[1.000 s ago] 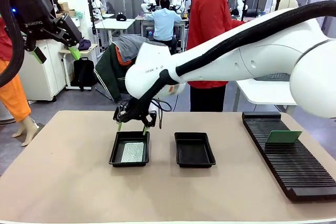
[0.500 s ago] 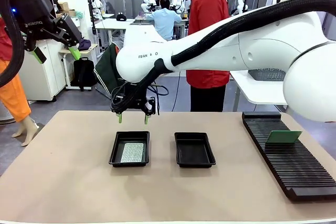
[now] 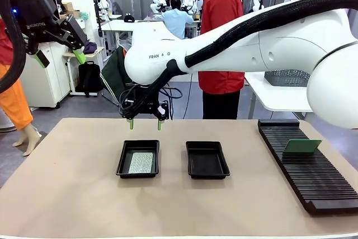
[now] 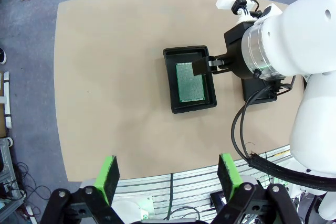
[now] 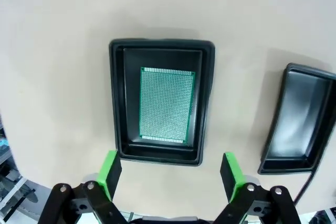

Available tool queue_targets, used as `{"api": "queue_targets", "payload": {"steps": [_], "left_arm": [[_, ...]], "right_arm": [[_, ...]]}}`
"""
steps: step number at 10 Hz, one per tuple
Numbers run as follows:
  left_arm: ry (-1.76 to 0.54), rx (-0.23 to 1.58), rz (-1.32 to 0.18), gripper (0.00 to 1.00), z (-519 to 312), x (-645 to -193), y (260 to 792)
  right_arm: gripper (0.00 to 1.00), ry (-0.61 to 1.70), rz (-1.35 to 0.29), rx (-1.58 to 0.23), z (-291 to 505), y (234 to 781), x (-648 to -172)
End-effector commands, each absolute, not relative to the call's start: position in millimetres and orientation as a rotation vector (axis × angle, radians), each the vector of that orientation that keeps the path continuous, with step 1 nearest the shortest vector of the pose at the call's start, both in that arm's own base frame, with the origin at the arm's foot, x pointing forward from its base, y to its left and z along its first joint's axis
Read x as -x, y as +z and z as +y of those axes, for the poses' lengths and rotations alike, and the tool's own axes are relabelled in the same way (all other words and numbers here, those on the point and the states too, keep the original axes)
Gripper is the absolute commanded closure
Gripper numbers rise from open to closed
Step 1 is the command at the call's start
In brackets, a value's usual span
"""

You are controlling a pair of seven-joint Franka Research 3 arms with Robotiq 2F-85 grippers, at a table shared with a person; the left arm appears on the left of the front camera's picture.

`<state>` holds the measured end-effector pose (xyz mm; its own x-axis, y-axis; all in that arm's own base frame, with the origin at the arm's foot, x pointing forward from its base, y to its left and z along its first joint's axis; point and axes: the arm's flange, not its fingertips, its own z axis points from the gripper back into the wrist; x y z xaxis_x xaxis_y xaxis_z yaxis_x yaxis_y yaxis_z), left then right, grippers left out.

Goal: Inspect and transfer BCBs to ESD trays.
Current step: Pick up the Blank PCB from the PCB Rack and place it in the left ESD tray.

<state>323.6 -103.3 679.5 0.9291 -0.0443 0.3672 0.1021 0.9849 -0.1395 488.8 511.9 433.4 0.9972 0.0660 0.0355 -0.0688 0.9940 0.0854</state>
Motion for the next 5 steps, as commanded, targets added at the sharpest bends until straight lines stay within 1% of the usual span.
{"api": "queue_targets", "payload": {"steps": [1,5], "left_arm": [[-0.068,0.155,-0.371,0.00,-102.5,-323.5,678.4],[-0.068,0.155,-0.371,0.00,-102.5,-323.5,678.4]], "right_arm": [[0.00,0.079,-0.027,-0.090,513.5,431.8,-488.2],[0.00,0.079,-0.027,-0.090,513.5,431.8,-488.2]]}}
